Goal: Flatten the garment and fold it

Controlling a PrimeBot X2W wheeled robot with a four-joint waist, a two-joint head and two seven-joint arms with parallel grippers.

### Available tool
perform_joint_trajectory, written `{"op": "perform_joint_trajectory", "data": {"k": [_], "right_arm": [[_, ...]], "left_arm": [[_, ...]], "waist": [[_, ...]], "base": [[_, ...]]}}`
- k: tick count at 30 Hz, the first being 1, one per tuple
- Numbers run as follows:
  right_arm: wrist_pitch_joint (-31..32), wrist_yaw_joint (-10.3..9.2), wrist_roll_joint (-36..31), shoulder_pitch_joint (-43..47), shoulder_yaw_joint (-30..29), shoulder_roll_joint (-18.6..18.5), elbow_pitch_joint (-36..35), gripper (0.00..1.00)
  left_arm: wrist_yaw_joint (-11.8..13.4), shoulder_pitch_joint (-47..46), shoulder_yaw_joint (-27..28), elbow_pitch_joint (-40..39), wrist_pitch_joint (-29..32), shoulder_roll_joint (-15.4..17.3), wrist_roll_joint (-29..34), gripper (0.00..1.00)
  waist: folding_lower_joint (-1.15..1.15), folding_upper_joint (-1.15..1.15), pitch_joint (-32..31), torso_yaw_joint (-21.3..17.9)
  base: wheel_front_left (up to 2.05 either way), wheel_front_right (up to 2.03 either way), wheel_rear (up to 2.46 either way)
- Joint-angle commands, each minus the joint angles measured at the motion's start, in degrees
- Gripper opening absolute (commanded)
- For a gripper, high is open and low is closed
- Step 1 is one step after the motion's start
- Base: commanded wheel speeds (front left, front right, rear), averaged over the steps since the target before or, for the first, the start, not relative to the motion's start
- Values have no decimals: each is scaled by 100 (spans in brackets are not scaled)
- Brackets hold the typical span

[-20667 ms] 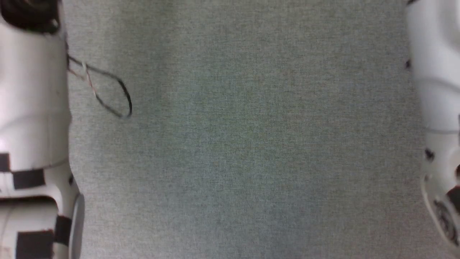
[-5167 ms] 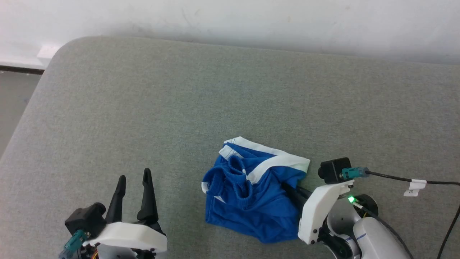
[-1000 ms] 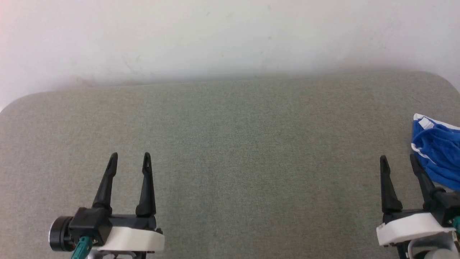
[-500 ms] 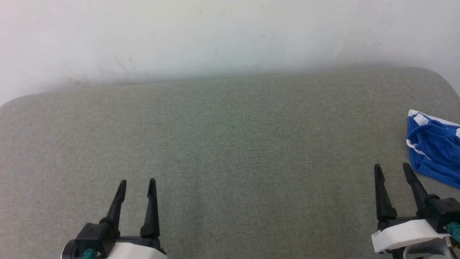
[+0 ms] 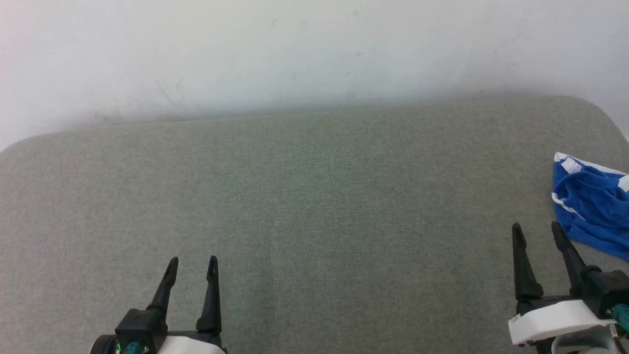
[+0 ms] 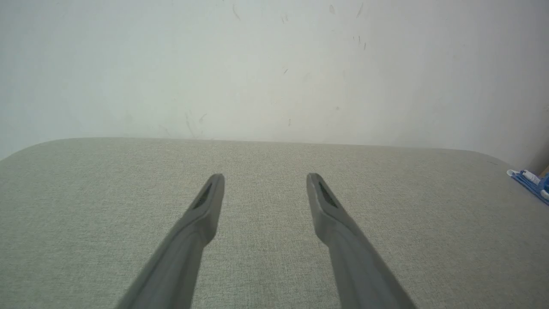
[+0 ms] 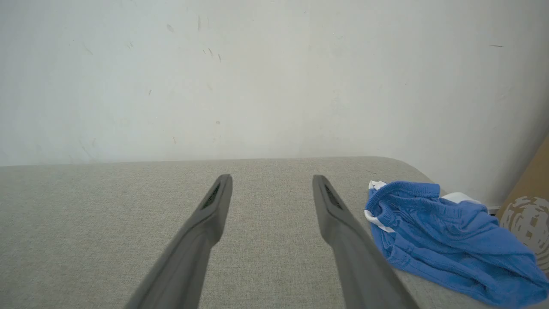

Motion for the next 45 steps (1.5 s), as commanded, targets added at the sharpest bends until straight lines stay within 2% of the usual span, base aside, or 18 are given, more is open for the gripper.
{"op": "perform_joint_trajectory", "data": {"k": [1, 7, 12, 13, 45], "right_arm": [[-31, -11, 3, 36, 6, 17, -13, 100], [-31, -11, -17, 77, -4, 17, -5, 100], [-31, -11, -9, 106, -3, 17, 22, 100], [0, 0, -9, 44, -5, 0, 22, 0], [325, -2, -99, -18, 150, 0, -114, 0]], "left_arm": [[8, 52, 41, 26, -27, -28, 59, 100], [43, 79, 79, 56, -27, -45, 108, 100], [219, 125, 229, -17, -27, -58, 40, 100], [213, 49, 215, -16, 1, -38, 58, 0], [194, -112, 210, -68, 332, -42, 231, 0]], "waist": [[0, 0, -17, -12], [0, 0, -87, -37], [0, 0, -134, -45], [0, 0, -135, -44], [0, 0, -157, -23]], "base": [[0, 0, 0], [0, 0, 0], [0, 0, 0], [0, 0, 0], [0, 0, 0]]}}
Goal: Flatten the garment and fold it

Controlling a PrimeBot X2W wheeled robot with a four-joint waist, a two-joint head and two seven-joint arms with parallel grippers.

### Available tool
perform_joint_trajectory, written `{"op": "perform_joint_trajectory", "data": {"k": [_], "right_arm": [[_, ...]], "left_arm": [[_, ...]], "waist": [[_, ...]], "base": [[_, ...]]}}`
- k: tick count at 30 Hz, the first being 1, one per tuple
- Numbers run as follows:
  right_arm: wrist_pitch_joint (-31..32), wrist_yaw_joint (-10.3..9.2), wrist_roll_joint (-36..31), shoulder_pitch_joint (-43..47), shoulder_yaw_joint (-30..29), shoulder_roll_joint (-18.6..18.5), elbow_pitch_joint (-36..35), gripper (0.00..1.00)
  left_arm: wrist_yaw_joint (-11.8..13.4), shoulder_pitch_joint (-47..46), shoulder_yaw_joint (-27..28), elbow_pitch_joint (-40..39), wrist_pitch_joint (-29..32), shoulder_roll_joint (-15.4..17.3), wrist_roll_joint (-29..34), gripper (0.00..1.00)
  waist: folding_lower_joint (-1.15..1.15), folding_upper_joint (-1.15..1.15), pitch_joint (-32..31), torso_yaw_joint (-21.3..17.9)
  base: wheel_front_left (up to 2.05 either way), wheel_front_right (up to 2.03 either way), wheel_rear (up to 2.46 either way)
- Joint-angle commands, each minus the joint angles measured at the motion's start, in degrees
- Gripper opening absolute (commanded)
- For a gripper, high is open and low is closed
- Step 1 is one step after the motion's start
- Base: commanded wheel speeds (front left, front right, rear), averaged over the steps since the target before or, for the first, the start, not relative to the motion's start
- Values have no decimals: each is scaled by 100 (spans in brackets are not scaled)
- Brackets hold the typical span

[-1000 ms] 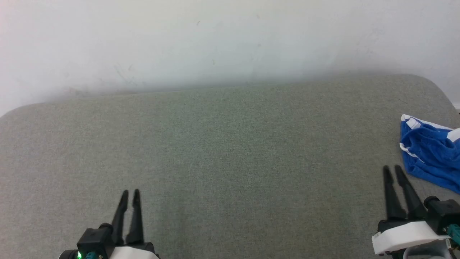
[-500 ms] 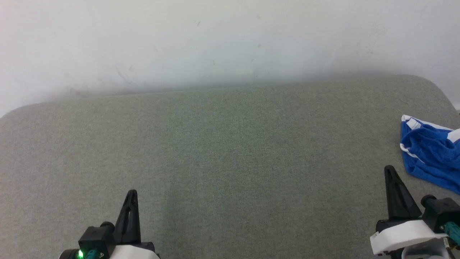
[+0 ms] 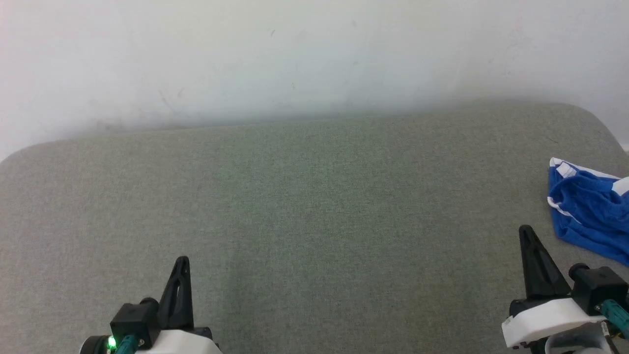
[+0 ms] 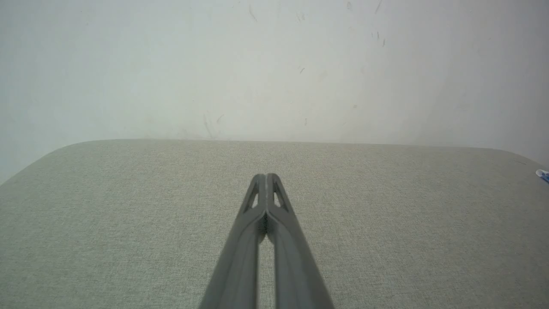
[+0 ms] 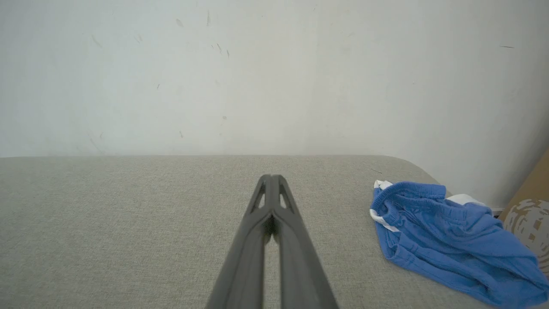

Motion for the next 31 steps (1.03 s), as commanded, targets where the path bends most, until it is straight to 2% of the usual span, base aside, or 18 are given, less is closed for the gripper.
{"op": "perform_joint_trajectory", "data": {"k": [1, 31], "right_arm": [[31, -2, -35, -53, 19, 5, -37, 0], [371, -5, -129, -116, 182, 10, -182, 0]], "left_arm": [[-14, -91, 4, -41, 29, -8, 53, 0], [-29, -264, 6, -101, 368, -16, 235, 0]], "waist": [[0, 0, -1, 1], [0, 0, -21, 24]], "base": [[0, 0, 0], [0, 0, 0]]}}
